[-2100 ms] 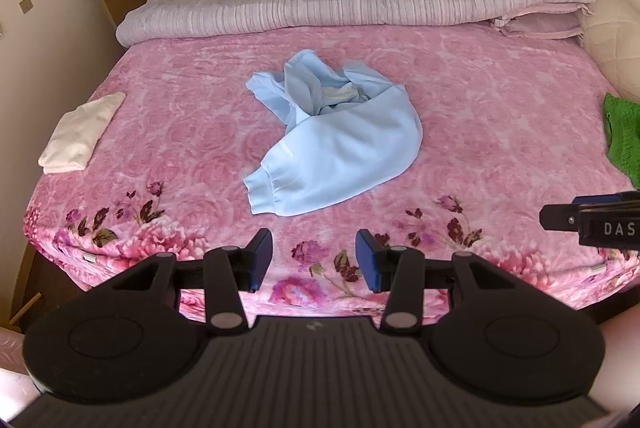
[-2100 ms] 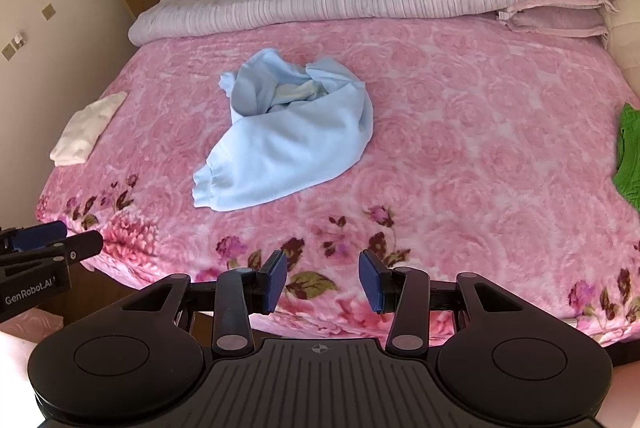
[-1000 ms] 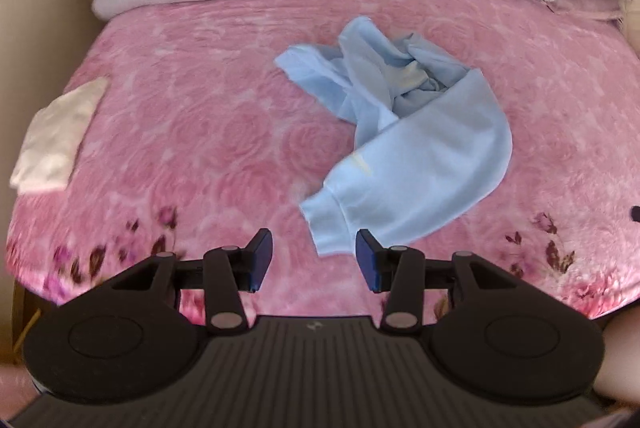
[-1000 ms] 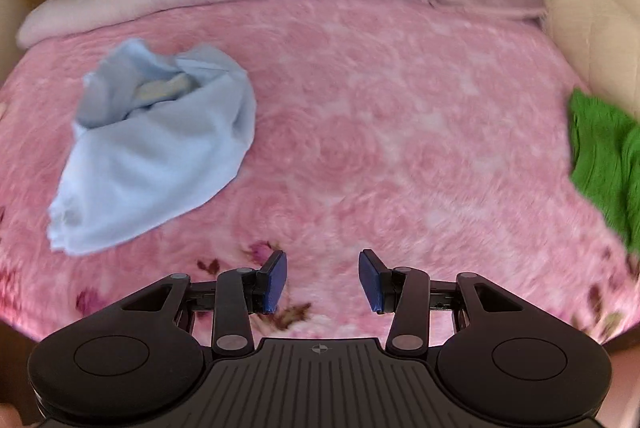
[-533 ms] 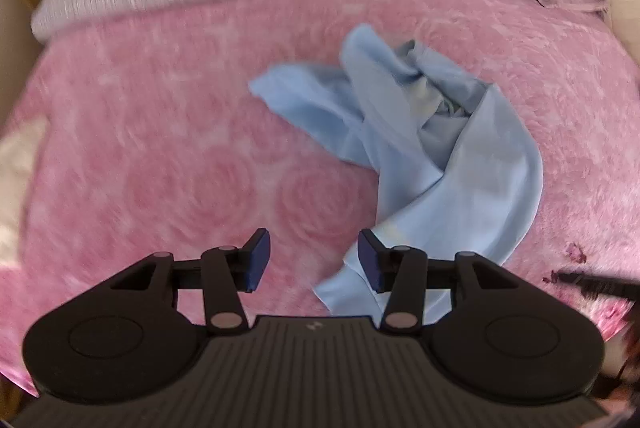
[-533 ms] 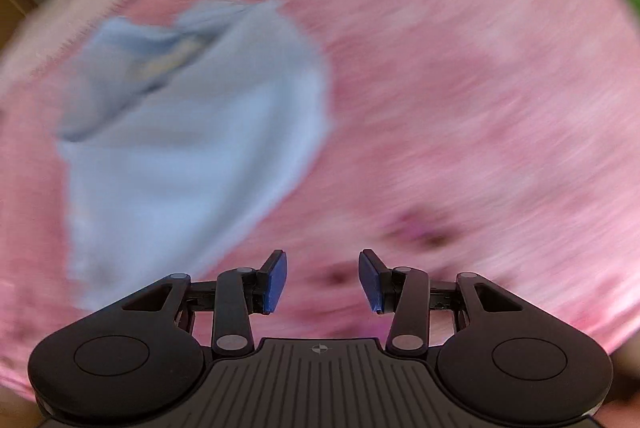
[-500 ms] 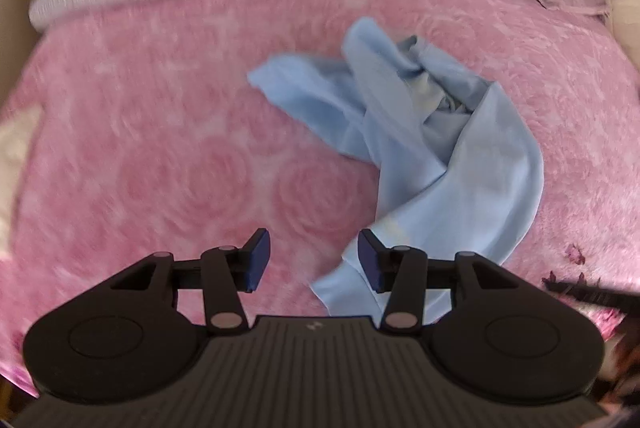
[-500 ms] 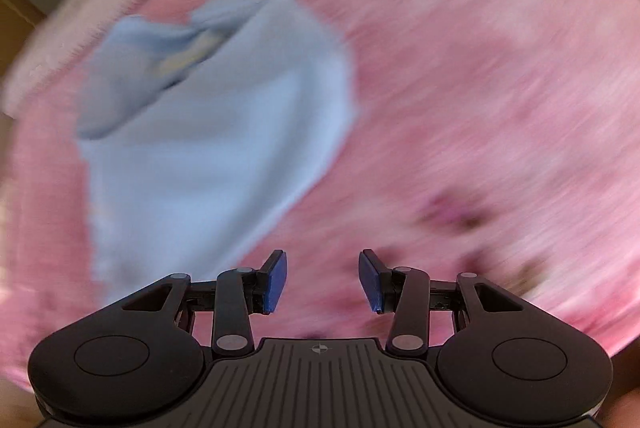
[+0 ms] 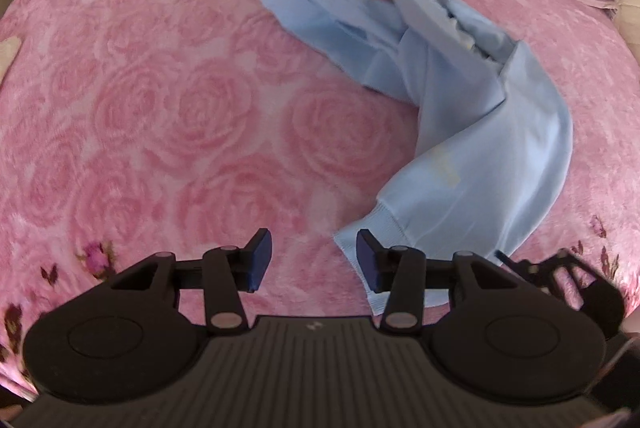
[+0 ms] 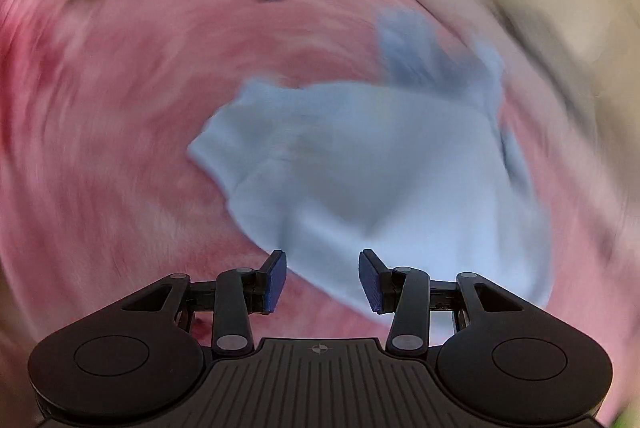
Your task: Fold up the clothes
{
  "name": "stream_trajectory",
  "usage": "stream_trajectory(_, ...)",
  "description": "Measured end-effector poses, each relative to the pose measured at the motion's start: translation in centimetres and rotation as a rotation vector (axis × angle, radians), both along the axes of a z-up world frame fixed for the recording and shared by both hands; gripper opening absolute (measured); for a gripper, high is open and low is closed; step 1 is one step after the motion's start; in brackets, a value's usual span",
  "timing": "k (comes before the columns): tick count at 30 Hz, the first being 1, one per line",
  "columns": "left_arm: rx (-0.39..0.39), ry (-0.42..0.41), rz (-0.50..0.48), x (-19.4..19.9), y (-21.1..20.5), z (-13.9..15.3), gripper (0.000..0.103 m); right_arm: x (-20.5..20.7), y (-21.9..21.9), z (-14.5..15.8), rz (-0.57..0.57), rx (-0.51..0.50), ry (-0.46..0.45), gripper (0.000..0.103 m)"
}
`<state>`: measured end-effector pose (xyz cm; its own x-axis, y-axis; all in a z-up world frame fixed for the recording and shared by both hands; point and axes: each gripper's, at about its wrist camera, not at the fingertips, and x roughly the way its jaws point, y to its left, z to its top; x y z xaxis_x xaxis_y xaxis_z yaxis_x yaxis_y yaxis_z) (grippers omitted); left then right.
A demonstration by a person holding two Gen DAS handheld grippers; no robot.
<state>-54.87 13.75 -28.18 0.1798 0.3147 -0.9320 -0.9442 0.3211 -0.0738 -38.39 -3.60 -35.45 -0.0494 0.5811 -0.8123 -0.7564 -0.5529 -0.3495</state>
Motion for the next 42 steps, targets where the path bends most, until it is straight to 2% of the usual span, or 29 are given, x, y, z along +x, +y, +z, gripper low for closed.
stream_trajectory(4, -0.009, 0.007, 0.000, 0.3, -0.6, -0.9, 0.042, -2.2, -1.9, -3.0, 0.270, 0.135, -0.238, 0.044)
stream_trajectory(5, -0.010, 0.008, -0.001, 0.4, -0.8, -1.0, 0.042, -1.8, -1.9, -2.9, 0.261, 0.139, -0.218, 0.044)
stream_trajectory(6, -0.010, 0.010, -0.002, 0.5, -0.9, -1.2, 0.041, -1.2, -1.6, -2.6, 0.233, 0.120, -0.171, 0.039)
stream_trajectory(7, -0.009, 0.009, -0.001, 0.7, -0.9, -1.2, 0.040, -0.5, -1.3, -2.2, 0.204, 0.102, -0.124, 0.012)
stream_trajectory(8, -0.008, 0.009, 0.001, 0.9, -0.8, -1.1, 0.039, 0.5, -0.5, -1.5, 0.149, 0.075, -0.044, 0.003)
stream_trajectory(10, -0.005, 0.007, 0.005, 1.3, -0.7, -1.1, 0.038, 3.2, 0.8, 0.6, 0.040, 0.073, 0.091, 0.002)
stream_trajectory(15, 0.027, -0.015, -0.017, 3.0, -0.2, -0.3, 0.038, 16.5, 2.5, 8.8, -0.489, 0.237, 0.463, 0.002)
stream_trajectory(16, 0.028, -0.023, -0.017, 3.3, -0.1, -0.2, 0.038, 20.2, 2.4, 10.3, -0.633, 0.299, 0.493, 0.002)
stream_trajectory(19, 0.027, -0.052, -0.020, 4.5, 0.2, -0.1, 0.038, 31.8, 0.9, 13.9, -1.107, 0.525, 0.459, 0.003)
stream_trajectory(20, 0.024, -0.067, -0.021, 5.0, 0.3, 0.0, 0.038, 34.8, 0.4, 14.6, -1.248, 0.554, 0.457, 0.003)
stream_trajectory(22, 0.014, -0.098, -0.020, 6.1, 0.5, 0.1, 0.038, 40.4, 0.2, 14.6, -1.470, 0.463, 0.441, 0.009)
stream_trajectory(24, -0.014, -0.151, -0.015, 7.3, 0.7, -0.1, 0.040, 43.7, -0.1, 13.8, -1.600, 0.333, 0.401, 0.018)
stream_trajectory(27, -0.060, -0.214, 0.001, 9.1, 1.0, -1.2, 0.043, 43.8, -0.6, 12.0, -1.603, 0.206, 0.536, 0.036)
stream_trajectory(29, -0.064, -0.215, 0.021, 10.1, 1.3, -2.3, 0.044, 42.1, -0.4, 10.2, -1.548, 0.079, 0.557, 0.038)
stream_trajectory(31, -0.026, -0.203, 0.036, 10.7, 1.6, -3.2, 0.043, 39.9, 0.4, 8.4, -1.485, -0.038, 0.587, 0.039)
stream_trajectory(32, 0.002, -0.204, 0.038, 10.8, 1.8, -3.5, 0.039, 38.8, 0.7, 7.4, -1.452, -0.095, 0.606, 0.039)
stream_trajectory(33, 0.030, -0.203, 0.038, 11.0, 2.0, -3.8, 0.020, 37.6, 1.0, 6.5, -1.419, -0.150, 0.625, 0.039)
stream_trajectory(34, 0.060, -0.171, 0.012, 11.2, 2.4, -3.6, 0.008, 36.4, 1.3, 5.5, -1.385, -0.206, 0.643, 0.039)
stream_trajectory(35, 0.089, -0.138, -0.013, 11.4, 2.7, -3.3, 0.003, 35.6, 1.3, 4.9, -1.358, -0.231, 0.650, 0.039)
stream_trajectory(36, 0.120, -0.106, -0.038, 11.5, 3.1, -3.1, 0.003, 34.5, 1.5, 4.9, -1.333, -0.249, 0.648, 0.039)
stream_trajectory(38, 0.251, -0.067, -0.076, 10.8, 4.8, -0.8, 0.004, 33.5, 2.0, 5.1, -1.272, -0.261, 0.638, 0.039)
stream_trajectory(40, 0.447, -0.001, -0.112, 9.8, 7.6, 2.3, 0.005, 32.5, 2.7, 5.5, -1.214, -0.256, 0.623, 0.039)
stream_trajectory(42, 0.665, 0.086, -0.045, 8.5, 10.9, 5.4, 0.010, 31.9, 3.4, 5.9, -1.167, -0.241, 0.615, 0.039)
